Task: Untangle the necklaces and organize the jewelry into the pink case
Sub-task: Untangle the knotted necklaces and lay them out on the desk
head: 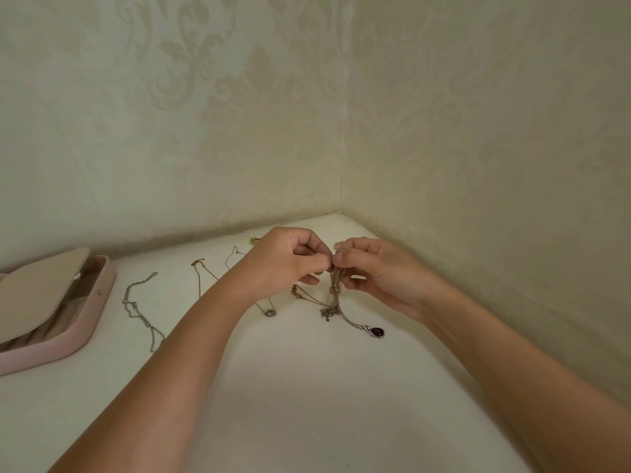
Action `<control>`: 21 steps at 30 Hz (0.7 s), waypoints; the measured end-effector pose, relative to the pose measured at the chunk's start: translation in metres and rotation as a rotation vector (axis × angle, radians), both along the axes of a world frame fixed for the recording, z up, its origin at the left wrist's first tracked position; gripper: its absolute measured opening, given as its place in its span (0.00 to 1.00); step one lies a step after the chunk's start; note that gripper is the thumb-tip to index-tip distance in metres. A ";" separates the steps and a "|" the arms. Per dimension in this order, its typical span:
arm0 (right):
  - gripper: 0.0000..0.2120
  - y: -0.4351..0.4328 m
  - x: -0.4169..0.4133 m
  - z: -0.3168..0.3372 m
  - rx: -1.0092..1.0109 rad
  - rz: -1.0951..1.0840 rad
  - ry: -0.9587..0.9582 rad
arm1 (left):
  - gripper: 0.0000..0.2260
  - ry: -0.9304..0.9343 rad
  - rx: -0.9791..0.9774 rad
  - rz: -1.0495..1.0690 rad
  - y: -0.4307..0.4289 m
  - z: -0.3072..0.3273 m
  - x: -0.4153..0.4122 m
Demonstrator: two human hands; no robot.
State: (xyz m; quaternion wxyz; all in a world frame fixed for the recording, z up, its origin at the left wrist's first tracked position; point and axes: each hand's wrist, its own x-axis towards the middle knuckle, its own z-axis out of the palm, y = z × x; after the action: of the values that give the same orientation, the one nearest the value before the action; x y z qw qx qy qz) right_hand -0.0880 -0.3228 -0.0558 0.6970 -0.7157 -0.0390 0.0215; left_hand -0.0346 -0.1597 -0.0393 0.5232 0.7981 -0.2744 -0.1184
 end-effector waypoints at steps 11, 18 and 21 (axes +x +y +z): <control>0.02 -0.004 0.000 0.001 -0.117 -0.097 -0.065 | 0.06 0.019 -0.020 0.012 0.000 -0.002 0.003; 0.07 -0.004 0.000 0.001 -0.385 -0.195 -0.122 | 0.06 0.021 0.031 -0.026 -0.001 -0.005 0.004; 0.10 -0.003 0.001 0.000 -0.470 -0.185 -0.155 | 0.04 0.025 0.046 -0.061 -0.001 -0.006 0.004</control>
State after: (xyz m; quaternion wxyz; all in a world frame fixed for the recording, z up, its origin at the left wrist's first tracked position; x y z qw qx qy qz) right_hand -0.0871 -0.3255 -0.0554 0.5056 -0.8579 -0.0207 -0.0888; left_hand -0.0306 -0.1606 -0.0455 0.5041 0.7997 -0.2890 -0.1508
